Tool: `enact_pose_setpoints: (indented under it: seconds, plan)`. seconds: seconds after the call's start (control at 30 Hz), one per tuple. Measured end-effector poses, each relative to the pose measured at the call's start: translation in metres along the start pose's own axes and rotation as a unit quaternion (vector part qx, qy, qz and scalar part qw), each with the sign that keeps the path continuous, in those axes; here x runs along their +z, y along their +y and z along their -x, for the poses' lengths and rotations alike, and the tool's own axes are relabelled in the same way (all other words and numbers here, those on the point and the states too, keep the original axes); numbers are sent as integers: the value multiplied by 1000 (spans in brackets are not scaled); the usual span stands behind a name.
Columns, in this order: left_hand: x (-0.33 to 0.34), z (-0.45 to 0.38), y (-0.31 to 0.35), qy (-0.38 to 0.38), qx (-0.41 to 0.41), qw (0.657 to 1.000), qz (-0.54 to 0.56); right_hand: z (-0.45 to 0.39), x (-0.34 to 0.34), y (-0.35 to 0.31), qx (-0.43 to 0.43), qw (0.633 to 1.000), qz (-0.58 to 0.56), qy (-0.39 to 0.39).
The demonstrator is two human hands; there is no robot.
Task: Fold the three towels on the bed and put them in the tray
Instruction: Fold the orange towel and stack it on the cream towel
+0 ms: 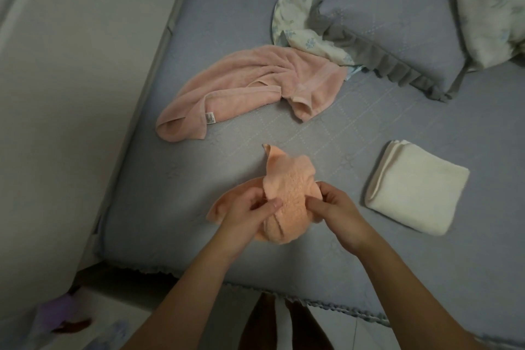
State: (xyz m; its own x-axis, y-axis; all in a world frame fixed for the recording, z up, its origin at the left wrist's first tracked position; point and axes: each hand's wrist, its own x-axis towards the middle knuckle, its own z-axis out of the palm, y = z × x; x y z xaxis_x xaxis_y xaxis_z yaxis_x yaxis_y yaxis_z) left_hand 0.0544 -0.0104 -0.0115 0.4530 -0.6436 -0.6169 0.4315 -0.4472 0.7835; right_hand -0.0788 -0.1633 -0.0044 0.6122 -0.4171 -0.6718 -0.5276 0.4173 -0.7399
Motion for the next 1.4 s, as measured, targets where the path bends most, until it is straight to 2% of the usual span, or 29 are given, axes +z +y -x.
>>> enact_pose_setpoints:
  seconds: [0.2,0.33,0.43,0.53,0.6,0.67,0.73,0.8,0.9,1.0,1.1,1.17,1.23,1.33,1.4]
  plan:
    - [-22,-11,-3,134,-12,985,111,-1,-31,-1,-10,988,-64,139]
    - [-59,-13,8,217,15,953,209,2,-65,-6,-44,963,-135,229]
    - [-86,-8,23,272,47,930,241,10,-92,-8,-77,949,-188,243]
    - [-100,-6,34,314,97,915,233,18,-103,-10,-106,950,-213,202]
    - [-98,-7,37,299,118,908,270,20,-99,-8,-87,962,-198,166]
    - [-87,-8,33,240,103,921,288,17,-90,-5,-39,981,-148,120]
    - [-69,-9,23,174,52,959,218,14,-81,1,14,993,-74,94]
    - [-53,-8,10,133,26,983,124,11,-78,10,54,991,-27,116]
    - [-50,-7,-1,203,19,971,128,8,-86,26,105,985,-43,132]
    - [-61,-6,-4,246,21,950,189,11,-95,34,161,983,-58,68]
    - [-65,-5,-4,250,-2,952,178,9,-97,39,181,983,-30,17]
    - [-65,-7,-4,255,-36,955,150,7,-92,37,189,982,5,-7]
    - [-63,-10,-3,229,-75,962,126,4,-85,30,178,982,58,1]
    - [-58,-11,-2,128,-118,982,78,-1,-73,12,101,988,93,72]
    - [-54,-7,5,81,-119,990,-16,-3,-68,-3,30,990,80,116]
